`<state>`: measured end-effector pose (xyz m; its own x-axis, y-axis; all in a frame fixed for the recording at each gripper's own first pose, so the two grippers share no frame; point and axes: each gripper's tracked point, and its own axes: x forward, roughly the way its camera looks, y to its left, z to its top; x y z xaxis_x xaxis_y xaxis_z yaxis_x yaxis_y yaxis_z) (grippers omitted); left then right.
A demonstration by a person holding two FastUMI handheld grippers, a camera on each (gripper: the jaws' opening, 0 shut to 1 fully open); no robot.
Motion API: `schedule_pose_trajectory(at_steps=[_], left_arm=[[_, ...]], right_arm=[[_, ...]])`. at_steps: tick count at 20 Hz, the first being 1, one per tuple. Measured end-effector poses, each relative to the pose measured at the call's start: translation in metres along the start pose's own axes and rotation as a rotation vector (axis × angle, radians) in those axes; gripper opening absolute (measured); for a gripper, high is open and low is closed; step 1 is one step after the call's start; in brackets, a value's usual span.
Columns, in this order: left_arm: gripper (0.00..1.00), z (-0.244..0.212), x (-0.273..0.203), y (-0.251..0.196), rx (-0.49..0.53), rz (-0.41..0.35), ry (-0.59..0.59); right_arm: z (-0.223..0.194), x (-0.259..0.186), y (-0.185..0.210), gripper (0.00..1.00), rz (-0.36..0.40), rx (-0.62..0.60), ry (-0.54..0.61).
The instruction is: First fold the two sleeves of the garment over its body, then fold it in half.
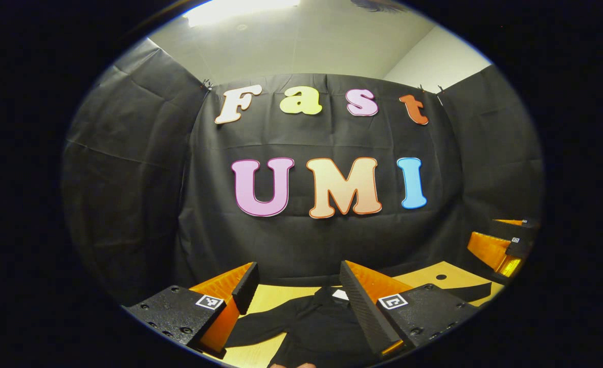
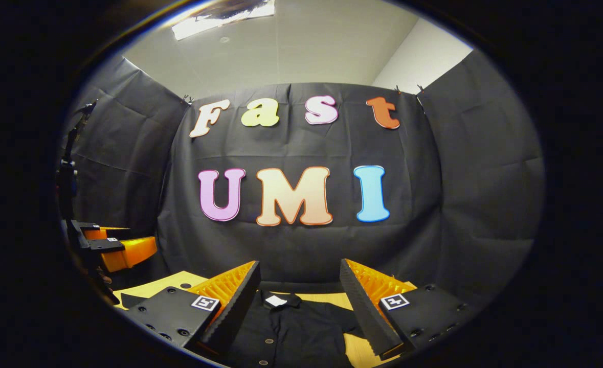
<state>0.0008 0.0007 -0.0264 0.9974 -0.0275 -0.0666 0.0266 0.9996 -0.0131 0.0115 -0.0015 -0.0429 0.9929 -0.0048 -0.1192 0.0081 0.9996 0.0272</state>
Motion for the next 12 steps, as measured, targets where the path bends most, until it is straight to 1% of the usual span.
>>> schedule_pose_trajectory(at_steps=[3,6,8,9,10,12], left_arm=[[0.93,-0.002,0.000,0.002,0.006,0.000,0.012],[0.94,-0.007,-0.002,0.003,0.012,-0.005,0.024],[0.93,-0.011,-0.002,0.002,0.024,-0.010,0.036],[0.94,-0.012,-0.002,0.001,0.029,-0.013,0.039],[0.93,-0.014,-0.003,0.000,0.034,-0.019,0.044],[0.93,-0.018,-0.003,-0.003,0.051,-0.030,0.060]], right_arm=[[-0.009,0.004,-0.009,0.98,-0.019,0.003,0.025],[-0.021,0.012,-0.026,0.99,-0.057,0.000,0.056],[-0.032,0.017,-0.043,0.98,-0.090,0.016,0.086],[-0.038,0.020,-0.052,1.00,-0.104,0.032,0.103],[-0.045,0.022,-0.061,1.00,-0.118,0.050,0.121],[-0.057,0.025,-0.085,0.98,-0.166,0.065,0.144]])
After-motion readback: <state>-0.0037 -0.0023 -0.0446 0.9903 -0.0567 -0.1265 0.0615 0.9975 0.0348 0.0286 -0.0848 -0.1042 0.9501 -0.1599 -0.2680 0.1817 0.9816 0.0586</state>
